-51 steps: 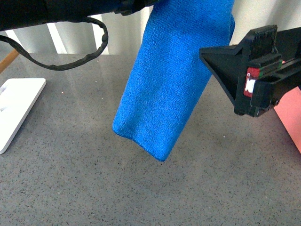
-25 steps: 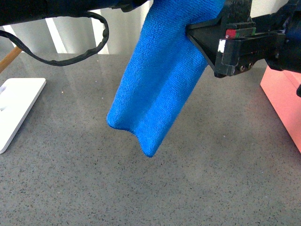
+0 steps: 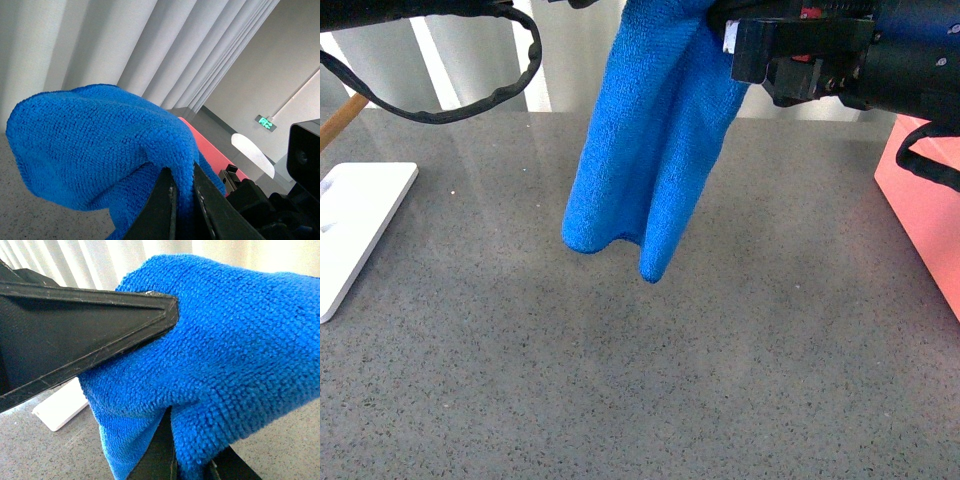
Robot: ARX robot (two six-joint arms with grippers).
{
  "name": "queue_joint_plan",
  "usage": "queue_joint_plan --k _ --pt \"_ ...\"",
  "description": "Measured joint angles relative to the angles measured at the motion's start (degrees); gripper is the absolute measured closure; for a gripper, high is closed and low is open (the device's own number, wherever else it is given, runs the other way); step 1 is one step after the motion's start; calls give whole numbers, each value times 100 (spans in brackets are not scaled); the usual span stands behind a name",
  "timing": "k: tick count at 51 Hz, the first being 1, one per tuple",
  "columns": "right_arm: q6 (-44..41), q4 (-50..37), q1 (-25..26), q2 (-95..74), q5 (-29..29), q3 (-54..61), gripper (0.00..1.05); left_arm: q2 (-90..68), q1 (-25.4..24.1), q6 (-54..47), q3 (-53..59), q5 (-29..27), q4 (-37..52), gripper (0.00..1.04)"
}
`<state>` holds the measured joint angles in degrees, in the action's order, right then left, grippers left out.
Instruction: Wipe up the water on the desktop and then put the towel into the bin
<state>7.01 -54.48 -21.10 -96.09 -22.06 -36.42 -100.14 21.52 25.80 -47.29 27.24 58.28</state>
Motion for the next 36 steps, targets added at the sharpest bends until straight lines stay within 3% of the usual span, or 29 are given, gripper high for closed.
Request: queue_joint_plan --k 24,30,36 --pt "13 42 199 358 -151 83 102 37 -160 -181 -9 -249 -396 101" --pt "26 48 258 426 -162 103 102 138 -400 -216 13 -378 -487 78" --pt "39 48 374 540 -114 107 102 348 -1060 -223 227 -586 -579 51"
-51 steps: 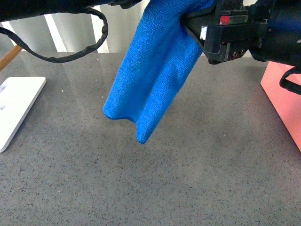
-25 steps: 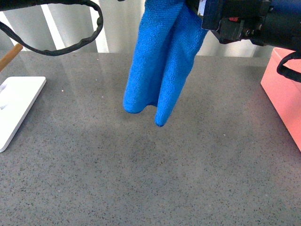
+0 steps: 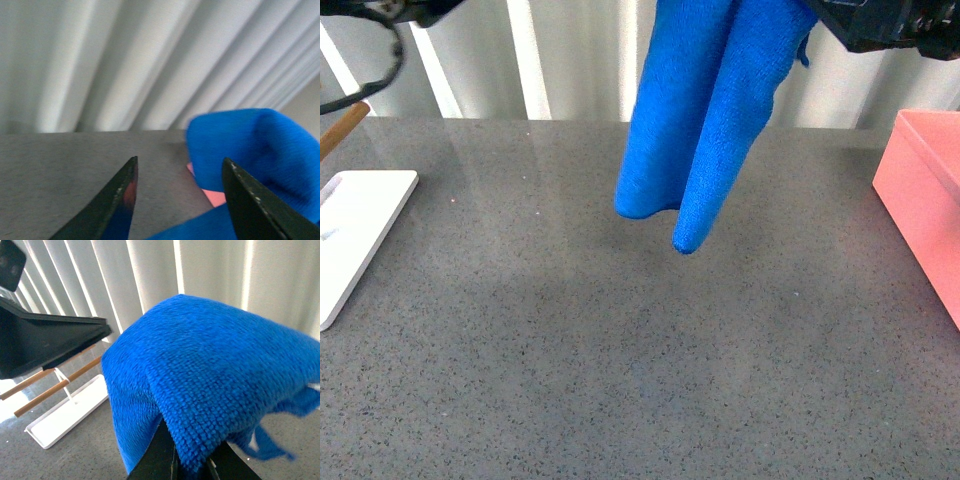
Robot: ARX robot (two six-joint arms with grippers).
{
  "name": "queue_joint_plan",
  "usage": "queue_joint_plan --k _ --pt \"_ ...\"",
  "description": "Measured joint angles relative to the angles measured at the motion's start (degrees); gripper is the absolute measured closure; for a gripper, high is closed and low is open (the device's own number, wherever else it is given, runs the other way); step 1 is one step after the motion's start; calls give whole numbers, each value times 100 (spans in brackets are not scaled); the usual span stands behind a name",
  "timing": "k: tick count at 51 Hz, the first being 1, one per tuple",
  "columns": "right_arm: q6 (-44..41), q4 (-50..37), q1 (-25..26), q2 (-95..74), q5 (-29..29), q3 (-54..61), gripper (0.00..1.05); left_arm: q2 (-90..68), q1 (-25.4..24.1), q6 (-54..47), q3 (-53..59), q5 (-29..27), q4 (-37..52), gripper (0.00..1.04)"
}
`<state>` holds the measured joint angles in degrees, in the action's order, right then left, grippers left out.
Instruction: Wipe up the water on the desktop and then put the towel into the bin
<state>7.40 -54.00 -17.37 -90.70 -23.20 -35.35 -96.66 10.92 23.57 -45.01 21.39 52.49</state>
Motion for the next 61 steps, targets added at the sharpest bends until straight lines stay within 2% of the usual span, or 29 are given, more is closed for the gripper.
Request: queue_joint_plan --k 4,12,16,27,34,43,45,48,53,61 --pt "28 0 28 15 39 0 102 177 -472 0 162 -83 -245 33" --pt "42 28 94 164 7 35 102 782 -1016 -407 603 170 -1023 6" --pt "55 44 166 256 -39 85 102 1185 -1209 -767 828 96 -1687 7" --pt "24 55 271 317 -131 293 102 2682 -1429 -1263 1696 544 -2957 7" --pt "-11 55 254 306 -136 297 102 3617 -1550 -1303 1987 789 -3493 7" --pt "-57 57 238 306 -85 343 102 4642 -2024 -1287 2065 1025 -4151 7" --pt "-74 83 238 306 -55 361 102 4885 -2059 -1416 2188 671 -3967 11" --pt "-98 120 238 306 -42 374 102 5182 -2085 -1749 2500 -313 -3283 20" --pt "-111 227 262 308 9 389 102 5600 -1993 -2081 2942 -1235 -2715 38" --pt "-188 367 304 455 81 470 102 6081 -1711 -2251 3526 -1526 -2706 74"
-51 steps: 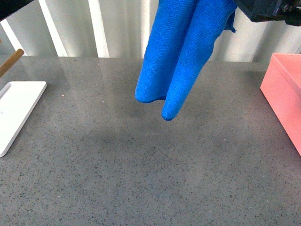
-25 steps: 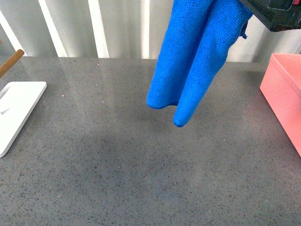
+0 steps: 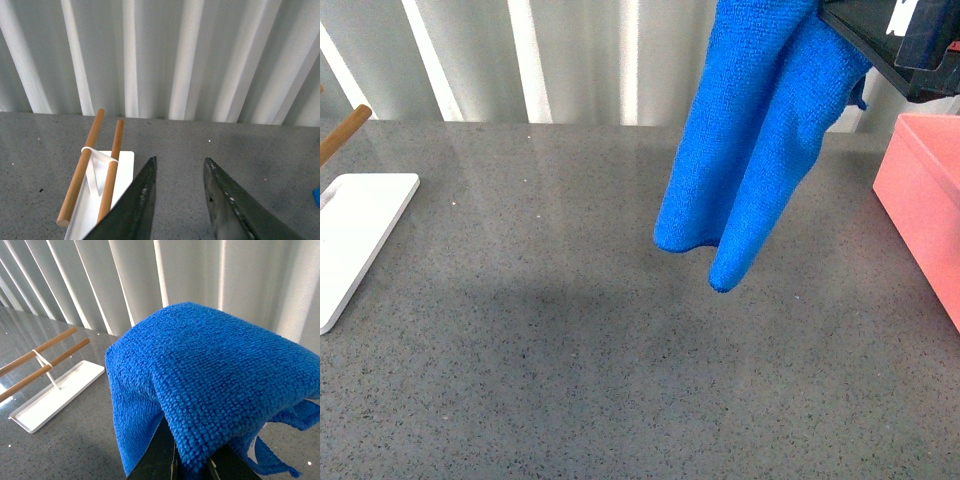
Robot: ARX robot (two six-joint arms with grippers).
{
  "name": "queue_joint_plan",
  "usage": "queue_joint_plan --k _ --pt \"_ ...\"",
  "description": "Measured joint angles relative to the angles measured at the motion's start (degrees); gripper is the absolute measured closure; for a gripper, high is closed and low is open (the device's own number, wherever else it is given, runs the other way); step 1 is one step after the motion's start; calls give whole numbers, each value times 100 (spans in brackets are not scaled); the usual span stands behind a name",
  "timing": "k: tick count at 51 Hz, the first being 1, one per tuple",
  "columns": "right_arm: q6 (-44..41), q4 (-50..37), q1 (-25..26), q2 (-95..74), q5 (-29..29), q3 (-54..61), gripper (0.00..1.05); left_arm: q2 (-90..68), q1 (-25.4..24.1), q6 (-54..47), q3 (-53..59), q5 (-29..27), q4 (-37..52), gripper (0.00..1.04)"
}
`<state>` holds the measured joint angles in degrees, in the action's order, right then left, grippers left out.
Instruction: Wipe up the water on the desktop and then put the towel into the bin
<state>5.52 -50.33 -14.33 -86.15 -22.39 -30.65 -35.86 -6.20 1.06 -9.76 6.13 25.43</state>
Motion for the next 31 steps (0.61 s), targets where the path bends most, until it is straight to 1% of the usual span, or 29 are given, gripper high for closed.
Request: queue_joint_plan --k 2,3,5,7,13,18,31 --pt "-39 50 11 33 28 0 102 136 57 -15 90 -48 -17 83" --pt "-50 68 20 48 28 0 102 229 195 -20 136 -254 -50 88" --pt "-74 92 33 70 37 0 102 341 378 -26 199 -538 -85 96" --pt "-81 116 42 81 61 0 102 415 474 -28 243 -584 -111 101" --pt "-96 197 63 87 286 4 102 710 619 -61 422 -595 -238 101" --pt "-109 227 101 87 542 4 102 968 621 -61 533 -603 -382 101" --pt "-118 247 155 87 538 9 102 1473 623 -63 708 -610 -715 101"
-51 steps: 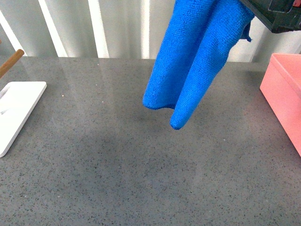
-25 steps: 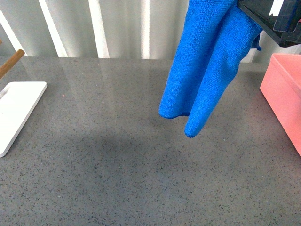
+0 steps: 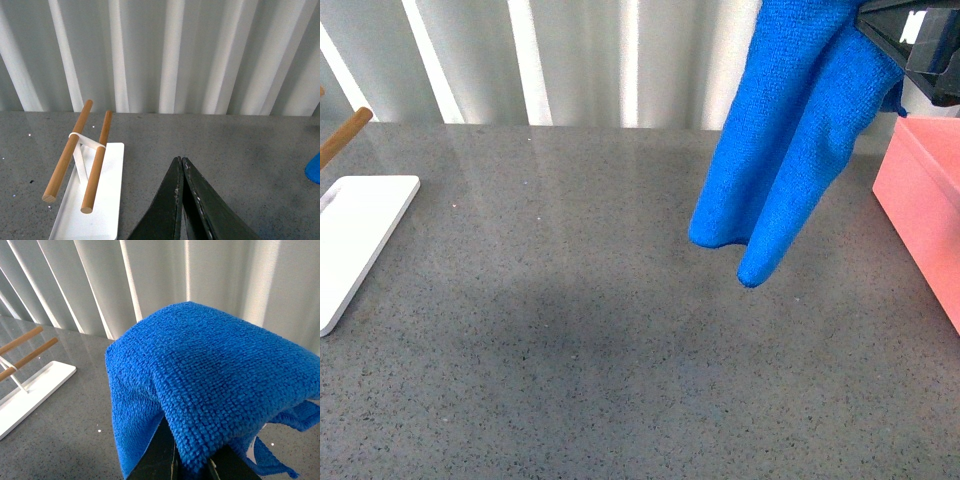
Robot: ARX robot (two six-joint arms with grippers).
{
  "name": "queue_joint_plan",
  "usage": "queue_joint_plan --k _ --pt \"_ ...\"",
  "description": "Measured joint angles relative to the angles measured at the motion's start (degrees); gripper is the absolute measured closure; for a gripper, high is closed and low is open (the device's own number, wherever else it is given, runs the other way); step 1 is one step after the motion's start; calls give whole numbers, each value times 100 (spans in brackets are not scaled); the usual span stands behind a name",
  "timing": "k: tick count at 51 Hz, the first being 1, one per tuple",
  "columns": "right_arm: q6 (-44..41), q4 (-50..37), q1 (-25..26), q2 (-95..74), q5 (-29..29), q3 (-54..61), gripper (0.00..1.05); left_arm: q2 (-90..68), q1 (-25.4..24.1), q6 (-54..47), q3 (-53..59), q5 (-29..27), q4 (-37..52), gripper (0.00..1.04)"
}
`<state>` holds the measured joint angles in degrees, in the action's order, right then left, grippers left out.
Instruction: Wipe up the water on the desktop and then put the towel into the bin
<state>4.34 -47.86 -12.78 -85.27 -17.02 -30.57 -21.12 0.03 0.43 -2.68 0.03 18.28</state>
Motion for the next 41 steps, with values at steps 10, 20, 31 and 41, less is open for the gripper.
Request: queue_joint_plan --k 10,20,31,41 --pt "7 -2 2 0 24 0 102 299 0 2 140 0 -94 101" --pt "7 -20 -68 -44 61 0 102 734 0 -2 140 -4 -422 101" --pt "0 -15 -74 -46 57 0 102 1069 -2 -2 140 -4 -756 101" --pt "0 -15 -70 -50 57 0 102 1980 0 -2 140 -4 -1788 101"
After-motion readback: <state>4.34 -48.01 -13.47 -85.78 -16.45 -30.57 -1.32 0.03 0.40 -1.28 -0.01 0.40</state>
